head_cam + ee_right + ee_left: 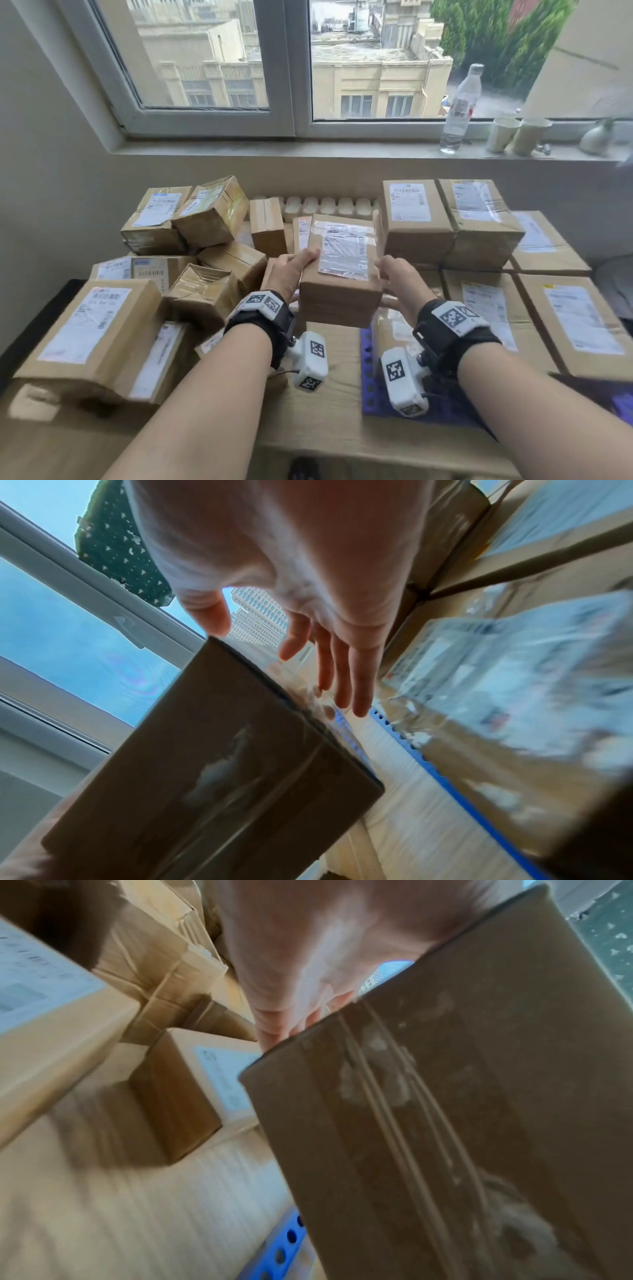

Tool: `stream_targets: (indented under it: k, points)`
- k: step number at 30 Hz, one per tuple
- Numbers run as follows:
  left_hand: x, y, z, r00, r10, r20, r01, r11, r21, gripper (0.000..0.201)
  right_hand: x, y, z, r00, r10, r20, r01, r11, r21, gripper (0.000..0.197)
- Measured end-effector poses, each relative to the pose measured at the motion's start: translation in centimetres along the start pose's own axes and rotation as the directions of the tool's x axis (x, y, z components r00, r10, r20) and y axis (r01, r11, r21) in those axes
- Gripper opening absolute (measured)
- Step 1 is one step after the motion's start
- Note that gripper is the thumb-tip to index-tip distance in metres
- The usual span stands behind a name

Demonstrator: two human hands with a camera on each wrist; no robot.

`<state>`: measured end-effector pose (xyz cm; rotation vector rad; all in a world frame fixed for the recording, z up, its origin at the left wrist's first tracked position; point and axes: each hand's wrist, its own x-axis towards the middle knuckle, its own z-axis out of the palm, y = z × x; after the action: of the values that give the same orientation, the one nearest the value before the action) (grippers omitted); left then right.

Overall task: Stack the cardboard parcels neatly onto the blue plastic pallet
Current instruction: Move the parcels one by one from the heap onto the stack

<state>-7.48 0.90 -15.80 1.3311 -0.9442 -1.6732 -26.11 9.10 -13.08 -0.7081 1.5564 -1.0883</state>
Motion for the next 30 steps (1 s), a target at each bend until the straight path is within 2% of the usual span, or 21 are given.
stream_targets:
  k: [4, 8, 13, 15, 18, 25, 30]
  points:
    - [-2.5, -3.5, 2.1, 1.0, 0.01, -0.021, -0.01, 1.0, -0.024, 0.087, -3.5, 1.8, -3.6, 1.0, 0.007, 0.023, -0.007, 0.999, -0.035, 0.037]
    - [-5.5, -4.9, 5.7, 0.994, 0.099, -0.036, -0.098, 0.995, 0.028, 0.085, -7.0, 2.8, -7.8, 1.0, -0.018, -0.001, 0.017, 0.999, -0.045, 0.023]
    - [-9.6, -5.7, 11.8, 0.987, 0.152, 0.048, -0.155, 0.986, 0.06, 0.086, -11.0, 3.2, -13.7, 0.998, -0.045, -0.033, 0.044, 0.999, -0.032, 0.048]
    - [-11.1, -5.9, 14.7, 0.984, 0.164, 0.068, -0.168, 0.984, 0.058, 0.078, -12.3, 3.3, -16.1, 0.998, -0.04, -0.046, 0.039, 0.999, -0.01, 0.05]
    - [-12.2, -6.7, 18.9, 0.978, 0.179, 0.107, -0.188, 0.979, 0.082, 0.08, -13.6, 3.6, -19.5, 0.997, 0.011, -0.08, -0.008, 1.0, 0.026, 0.055]
    - [-12.8, -7.0, 27.1, 0.956, 0.191, 0.223, -0.223, 0.967, 0.126, 0.08, -12.9, 3.3, -26.1, 0.98, -0.058, -0.189, 0.088, 0.984, 0.158, 0.052]
    - [-10.2, -6.3, 32.7, 0.944, 0.171, 0.284, -0.217, 0.966, 0.142, 0.08, -10.0, 2.1, -30.5, 0.942, -0.111, -0.318, 0.156, 0.98, 0.121, 0.045]
